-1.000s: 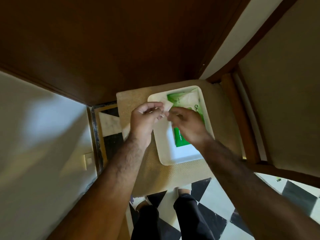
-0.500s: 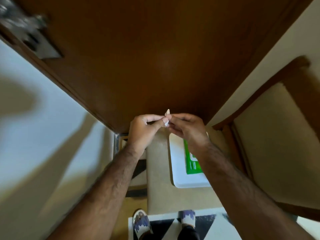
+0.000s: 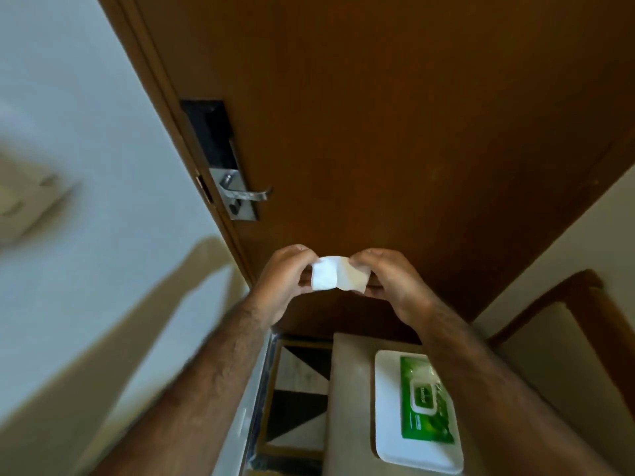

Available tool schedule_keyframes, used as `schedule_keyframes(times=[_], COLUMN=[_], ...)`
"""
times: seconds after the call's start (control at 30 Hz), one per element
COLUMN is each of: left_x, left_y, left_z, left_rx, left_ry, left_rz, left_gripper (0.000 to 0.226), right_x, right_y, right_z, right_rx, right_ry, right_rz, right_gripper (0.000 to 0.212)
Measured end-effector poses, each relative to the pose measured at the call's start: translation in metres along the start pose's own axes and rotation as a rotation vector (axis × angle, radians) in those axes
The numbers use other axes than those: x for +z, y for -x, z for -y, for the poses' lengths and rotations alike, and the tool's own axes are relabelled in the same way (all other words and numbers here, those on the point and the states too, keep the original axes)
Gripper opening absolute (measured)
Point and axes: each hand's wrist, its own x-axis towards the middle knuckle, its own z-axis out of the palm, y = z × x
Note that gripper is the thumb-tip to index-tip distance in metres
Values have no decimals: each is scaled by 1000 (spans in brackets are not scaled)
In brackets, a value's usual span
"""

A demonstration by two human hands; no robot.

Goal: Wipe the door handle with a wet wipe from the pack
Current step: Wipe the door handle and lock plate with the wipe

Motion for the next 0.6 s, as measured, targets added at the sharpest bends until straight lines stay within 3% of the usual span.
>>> schedule_keyframes(times=[0.07,0.2,0.3,0.37,0.47,0.6], left_x=[-13,-39,-58,-74,-106,-128], left_y=[5,12,8,0,-20,-44], left_z=[-11,-28,-28,-25,-16,-18], left_rx=[-15,37,-3,2,55,53], left_ry=[98,-35,-18,74,121,156], left_rz=[3,22,-69,-234,-613,-924], left_gripper=[20,24,25,22,20,25], right_x=[12,31,48,59,71,74], right_y=[3,6,-1,-6,-18,-35], right_z=[18,50,75,104,159,229], right_rx=[-52,-117,-237,-346,-621,-925], right_ry=[49,129,485,829,1228,1546], right_rz=[12,43,-43,-95,-243,-452], right_gripper=[21,15,21,34,45,57])
